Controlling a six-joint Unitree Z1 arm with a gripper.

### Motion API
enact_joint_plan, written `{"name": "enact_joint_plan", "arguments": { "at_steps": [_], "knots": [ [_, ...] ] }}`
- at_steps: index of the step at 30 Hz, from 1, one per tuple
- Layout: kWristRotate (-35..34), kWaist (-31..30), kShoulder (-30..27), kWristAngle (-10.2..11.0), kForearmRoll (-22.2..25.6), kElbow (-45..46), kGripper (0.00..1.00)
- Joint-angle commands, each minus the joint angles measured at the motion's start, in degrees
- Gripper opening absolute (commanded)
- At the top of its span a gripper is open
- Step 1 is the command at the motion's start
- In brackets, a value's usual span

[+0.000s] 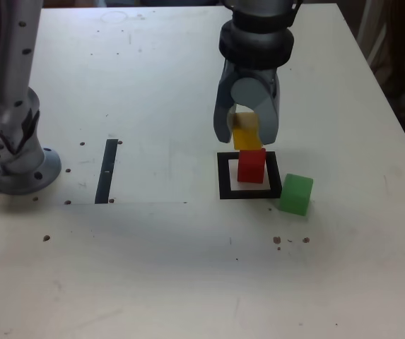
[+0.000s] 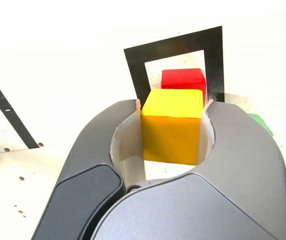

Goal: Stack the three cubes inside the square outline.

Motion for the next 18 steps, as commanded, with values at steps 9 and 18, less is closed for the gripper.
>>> {"name": "enact_joint_plan", "arguments": {
  "at_steps": [9,18],
  "knots": [
    [-0.27,-0.64,2.11,-0.09,0.22,-1.32,0.30],
    [-0.34,-0.85,3.07,-0.13,0.15,-1.07,0.30]
  ]
}}
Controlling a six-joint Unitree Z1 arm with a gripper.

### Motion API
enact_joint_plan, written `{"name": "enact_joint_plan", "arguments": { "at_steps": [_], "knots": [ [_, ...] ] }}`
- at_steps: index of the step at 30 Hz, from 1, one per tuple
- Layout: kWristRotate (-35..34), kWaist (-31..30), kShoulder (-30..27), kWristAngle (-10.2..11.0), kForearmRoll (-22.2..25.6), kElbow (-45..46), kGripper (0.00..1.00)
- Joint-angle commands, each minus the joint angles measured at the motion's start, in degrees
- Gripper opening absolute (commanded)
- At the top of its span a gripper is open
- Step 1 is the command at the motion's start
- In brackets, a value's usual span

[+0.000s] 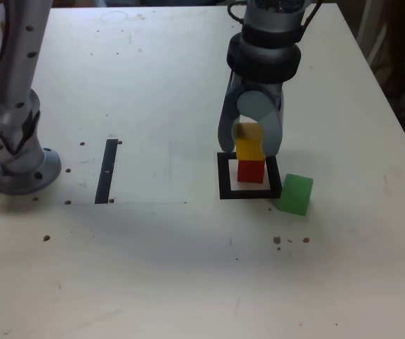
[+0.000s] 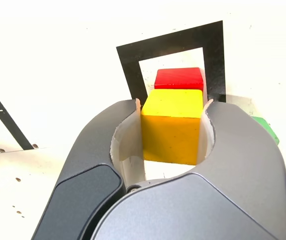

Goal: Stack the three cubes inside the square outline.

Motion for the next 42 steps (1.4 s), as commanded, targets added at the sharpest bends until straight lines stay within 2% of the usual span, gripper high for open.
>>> {"name": "enact_joint_plan", "arguments": {
  "at_steps": [1,4,6,8,14,20,28,36,42],
  "knots": [
    [-0.14,-0.07,0.24,-0.15,0.14,0.00,0.30],
    [-0.14,-0.07,0.18,-0.30,0.08,0.07,0.30],
    [-0.14,-0.07,0.14,-0.35,0.09,0.08,0.35],
    [-0.14,-0.07,0.11,-0.36,0.11,0.13,0.43],
    [-0.11,-0.07,0.18,-0.27,-0.27,0.56,0.77],
    [-0.05,-0.07,0.20,0.15,-0.67,1.06,0.95],
    [-0.22,-0.51,-0.45,0.68,-0.35,1.05,0.99],
    [-1.61,-2.92,-2.59,2.55,1.60,-0.98,0.99],
    [-3.37,-7.88,-3.97,4.68,4.75,-7.92,1.00]
  ]
}}
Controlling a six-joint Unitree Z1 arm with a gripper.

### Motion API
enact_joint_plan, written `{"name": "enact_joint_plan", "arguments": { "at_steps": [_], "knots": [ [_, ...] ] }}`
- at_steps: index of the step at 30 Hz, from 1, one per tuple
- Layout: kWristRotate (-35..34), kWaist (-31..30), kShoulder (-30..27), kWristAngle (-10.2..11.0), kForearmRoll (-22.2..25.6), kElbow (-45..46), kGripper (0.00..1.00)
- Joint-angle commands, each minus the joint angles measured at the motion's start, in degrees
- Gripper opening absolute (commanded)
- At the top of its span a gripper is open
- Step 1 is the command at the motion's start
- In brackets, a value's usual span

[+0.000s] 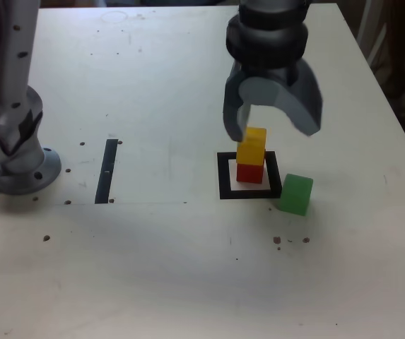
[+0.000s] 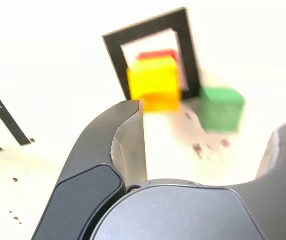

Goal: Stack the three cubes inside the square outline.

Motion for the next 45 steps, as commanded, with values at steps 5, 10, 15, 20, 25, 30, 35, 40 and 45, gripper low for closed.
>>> {"name": "enact_joint_plan", "arguments": {
  "at_steps": [5,10,15,20,25,30,35,40,45],
  "knots": [
    [-0.81,-4.01,1.71,0.27,2.87,-7.49,1.00],
    [-0.80,-5.23,4.86,0.36,3.87,-9.09,1.00],
    [-0.54,-5.27,7.15,1.04,4.45,-9.85,1.00],
    [-0.38,-5.27,9.96,1.01,4.48,-12.39,1.00],
    [-0.03,-5.27,13.47,0.60,4.83,-14.54,1.00],
    [0.23,-5.27,16.23,0.53,4.82,-14.76,0.99],
    [0.56,-5.24,18.34,0.45,4.52,-14.80,0.99],
    [1.15,-5.10,20.09,0.26,4.05,-15.03,0.99],
    [1.89,-4.66,21.45,0.10,3.71,-16.27,0.98]
  ]
}}
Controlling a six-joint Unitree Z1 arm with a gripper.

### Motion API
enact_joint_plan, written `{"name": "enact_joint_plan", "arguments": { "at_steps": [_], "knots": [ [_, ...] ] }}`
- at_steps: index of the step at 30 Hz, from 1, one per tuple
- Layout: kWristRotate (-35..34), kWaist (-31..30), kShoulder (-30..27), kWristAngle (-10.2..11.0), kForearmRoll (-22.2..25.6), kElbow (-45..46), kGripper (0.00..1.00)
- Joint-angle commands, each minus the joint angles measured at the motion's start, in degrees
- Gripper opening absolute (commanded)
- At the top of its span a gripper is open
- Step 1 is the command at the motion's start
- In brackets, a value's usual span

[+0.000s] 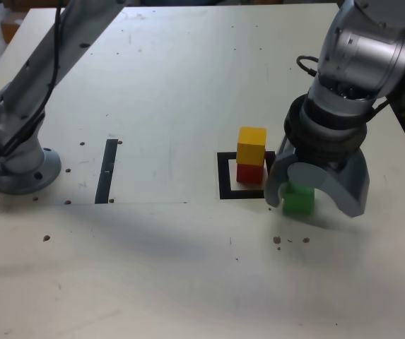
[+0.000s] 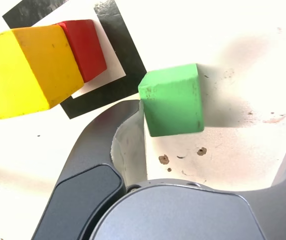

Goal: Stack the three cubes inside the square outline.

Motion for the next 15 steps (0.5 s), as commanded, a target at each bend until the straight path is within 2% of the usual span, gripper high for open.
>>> {"name": "enact_joint_plan", "arguments": {
  "at_steps": [1,8,15],
  "knots": [
    [0.58,0.57,1.10,-0.21,-0.06,-0.80,0.98],
    [2.21,2.04,2.36,0.32,-0.02,-1.96,0.91],
    [3.12,3.70,2.46,0.90,0.27,-1.51,0.91]
  ]
}}
